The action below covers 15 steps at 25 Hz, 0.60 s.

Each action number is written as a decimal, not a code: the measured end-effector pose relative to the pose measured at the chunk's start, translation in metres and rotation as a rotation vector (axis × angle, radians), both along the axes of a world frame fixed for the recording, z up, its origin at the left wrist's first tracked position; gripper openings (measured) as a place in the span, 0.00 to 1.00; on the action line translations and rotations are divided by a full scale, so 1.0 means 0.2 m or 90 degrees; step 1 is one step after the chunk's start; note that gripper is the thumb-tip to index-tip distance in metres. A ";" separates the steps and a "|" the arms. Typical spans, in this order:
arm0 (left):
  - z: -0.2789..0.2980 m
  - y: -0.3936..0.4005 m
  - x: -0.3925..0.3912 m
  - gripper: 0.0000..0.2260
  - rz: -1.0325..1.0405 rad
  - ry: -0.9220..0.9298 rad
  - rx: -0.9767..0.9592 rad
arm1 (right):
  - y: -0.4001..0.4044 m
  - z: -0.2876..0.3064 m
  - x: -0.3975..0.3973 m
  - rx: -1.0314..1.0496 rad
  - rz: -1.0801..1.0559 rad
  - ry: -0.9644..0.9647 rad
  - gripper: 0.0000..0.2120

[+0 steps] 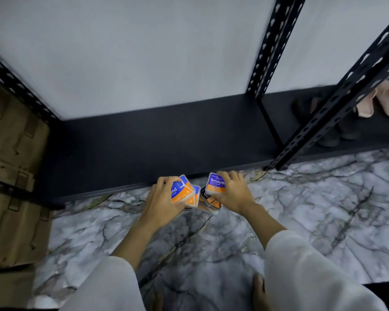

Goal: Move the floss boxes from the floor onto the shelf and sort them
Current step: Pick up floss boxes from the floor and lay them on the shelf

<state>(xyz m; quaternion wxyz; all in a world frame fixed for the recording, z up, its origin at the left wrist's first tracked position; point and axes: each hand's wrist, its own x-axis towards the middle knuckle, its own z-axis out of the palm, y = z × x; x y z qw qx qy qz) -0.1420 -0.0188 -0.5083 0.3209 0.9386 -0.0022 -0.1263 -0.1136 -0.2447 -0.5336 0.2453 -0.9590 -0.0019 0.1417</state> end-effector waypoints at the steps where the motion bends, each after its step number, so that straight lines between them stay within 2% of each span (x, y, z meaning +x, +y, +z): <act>1: -0.01 0.01 0.00 0.28 -0.002 0.002 -0.011 | 0.01 -0.02 0.01 -0.005 0.001 0.003 0.35; 8: -0.02 0.02 0.01 0.29 -0.017 -0.004 -0.001 | 0.04 -0.09 0.01 0.007 0.003 0.047 0.36; 15: 0.07 0.02 0.00 0.32 -0.040 0.002 -0.002 | 0.02 0.03 0.01 -0.001 0.016 0.087 0.38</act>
